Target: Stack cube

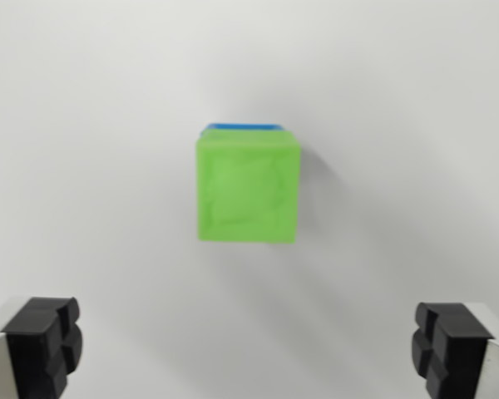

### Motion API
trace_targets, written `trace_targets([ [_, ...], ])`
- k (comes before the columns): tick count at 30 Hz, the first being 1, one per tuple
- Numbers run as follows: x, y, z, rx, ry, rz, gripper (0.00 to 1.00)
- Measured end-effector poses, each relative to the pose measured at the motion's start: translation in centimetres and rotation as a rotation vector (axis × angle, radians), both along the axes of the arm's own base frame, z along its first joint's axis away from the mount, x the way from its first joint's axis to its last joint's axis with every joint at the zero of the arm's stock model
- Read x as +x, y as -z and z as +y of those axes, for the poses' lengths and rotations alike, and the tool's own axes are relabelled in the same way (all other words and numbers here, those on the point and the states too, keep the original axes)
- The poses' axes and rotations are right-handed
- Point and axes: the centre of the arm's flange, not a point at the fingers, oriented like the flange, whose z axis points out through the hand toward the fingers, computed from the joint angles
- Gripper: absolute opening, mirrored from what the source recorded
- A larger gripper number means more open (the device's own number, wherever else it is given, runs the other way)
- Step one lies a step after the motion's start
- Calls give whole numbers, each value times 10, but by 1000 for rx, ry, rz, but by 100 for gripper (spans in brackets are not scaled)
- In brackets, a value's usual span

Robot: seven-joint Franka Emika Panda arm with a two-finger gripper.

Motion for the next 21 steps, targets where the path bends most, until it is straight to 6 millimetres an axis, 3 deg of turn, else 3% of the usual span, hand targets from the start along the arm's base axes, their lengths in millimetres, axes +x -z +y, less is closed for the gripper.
trace_targets([
  [21, 1, -83, 1, -2, -1, -2, 100],
])
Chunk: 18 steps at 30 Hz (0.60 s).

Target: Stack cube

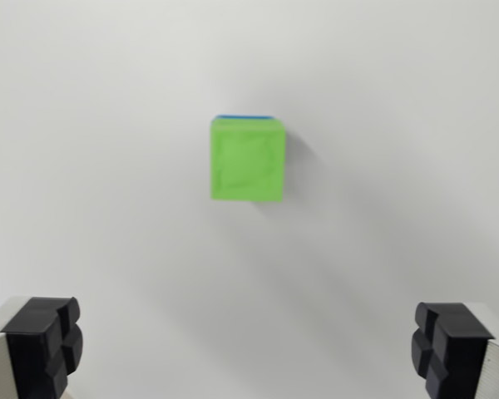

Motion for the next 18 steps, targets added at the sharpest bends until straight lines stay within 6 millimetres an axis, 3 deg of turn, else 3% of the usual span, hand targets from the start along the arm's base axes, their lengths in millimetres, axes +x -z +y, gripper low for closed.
trace_targets([
  [18, 1, -48, 0, 0, 0, 1, 100],
])
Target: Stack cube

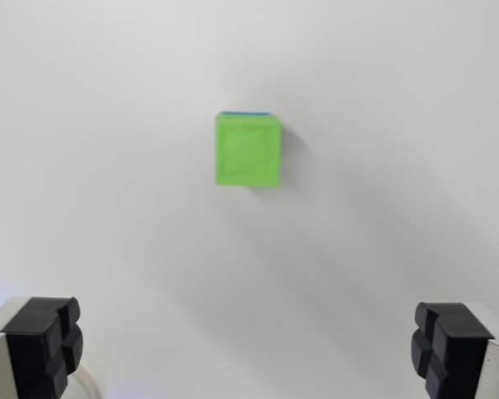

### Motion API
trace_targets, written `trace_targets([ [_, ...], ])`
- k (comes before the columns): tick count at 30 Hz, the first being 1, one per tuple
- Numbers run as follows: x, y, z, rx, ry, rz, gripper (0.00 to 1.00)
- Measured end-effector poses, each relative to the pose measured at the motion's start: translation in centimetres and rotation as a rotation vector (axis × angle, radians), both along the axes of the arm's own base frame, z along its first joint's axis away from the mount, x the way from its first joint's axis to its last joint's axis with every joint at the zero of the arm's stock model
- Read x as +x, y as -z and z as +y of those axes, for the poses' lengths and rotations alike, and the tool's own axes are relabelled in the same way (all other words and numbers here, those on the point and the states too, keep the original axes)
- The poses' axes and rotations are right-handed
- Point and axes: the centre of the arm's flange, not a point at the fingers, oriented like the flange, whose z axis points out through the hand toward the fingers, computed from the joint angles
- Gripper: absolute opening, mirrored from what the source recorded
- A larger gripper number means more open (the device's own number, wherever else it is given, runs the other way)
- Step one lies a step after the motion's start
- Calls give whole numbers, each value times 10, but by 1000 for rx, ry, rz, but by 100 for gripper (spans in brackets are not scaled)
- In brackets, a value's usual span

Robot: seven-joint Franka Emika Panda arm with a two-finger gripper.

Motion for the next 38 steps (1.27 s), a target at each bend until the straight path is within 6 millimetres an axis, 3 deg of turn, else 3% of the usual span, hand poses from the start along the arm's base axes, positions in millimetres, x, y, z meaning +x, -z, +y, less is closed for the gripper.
trace_targets([
  [10, 0, -9, 0, 0, 0, 0, 100],
  [38, 1, -8, 0, 0, 0, 3, 100],
])
